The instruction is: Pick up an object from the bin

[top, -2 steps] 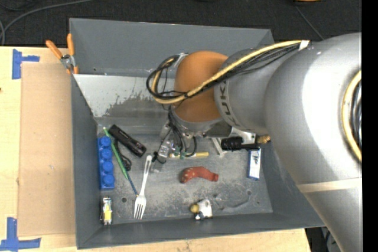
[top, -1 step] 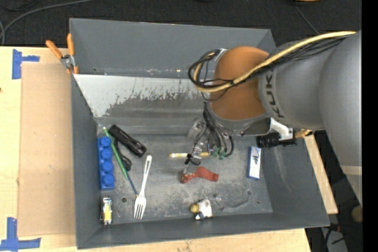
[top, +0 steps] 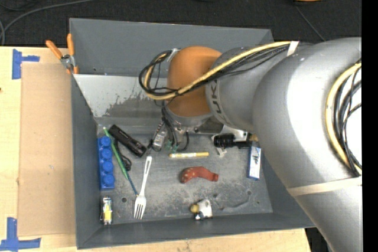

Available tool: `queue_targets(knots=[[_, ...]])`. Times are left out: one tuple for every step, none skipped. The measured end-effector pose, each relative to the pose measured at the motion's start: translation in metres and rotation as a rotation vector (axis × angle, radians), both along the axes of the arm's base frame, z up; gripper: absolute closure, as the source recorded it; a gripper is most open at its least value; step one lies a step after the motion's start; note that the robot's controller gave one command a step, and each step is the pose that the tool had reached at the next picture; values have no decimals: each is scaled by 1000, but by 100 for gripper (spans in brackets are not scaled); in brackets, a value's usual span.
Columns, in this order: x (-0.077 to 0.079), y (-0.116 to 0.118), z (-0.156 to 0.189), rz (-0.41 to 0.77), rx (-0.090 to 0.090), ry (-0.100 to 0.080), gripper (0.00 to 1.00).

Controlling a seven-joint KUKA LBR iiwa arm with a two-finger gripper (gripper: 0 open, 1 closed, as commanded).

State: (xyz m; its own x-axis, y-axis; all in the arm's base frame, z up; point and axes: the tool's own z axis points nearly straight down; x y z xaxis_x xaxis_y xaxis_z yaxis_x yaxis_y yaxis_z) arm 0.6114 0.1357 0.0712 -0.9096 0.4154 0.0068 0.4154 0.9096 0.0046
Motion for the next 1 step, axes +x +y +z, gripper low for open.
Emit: queue_targets(knots=[[0,0,0,0,0,0,100]])
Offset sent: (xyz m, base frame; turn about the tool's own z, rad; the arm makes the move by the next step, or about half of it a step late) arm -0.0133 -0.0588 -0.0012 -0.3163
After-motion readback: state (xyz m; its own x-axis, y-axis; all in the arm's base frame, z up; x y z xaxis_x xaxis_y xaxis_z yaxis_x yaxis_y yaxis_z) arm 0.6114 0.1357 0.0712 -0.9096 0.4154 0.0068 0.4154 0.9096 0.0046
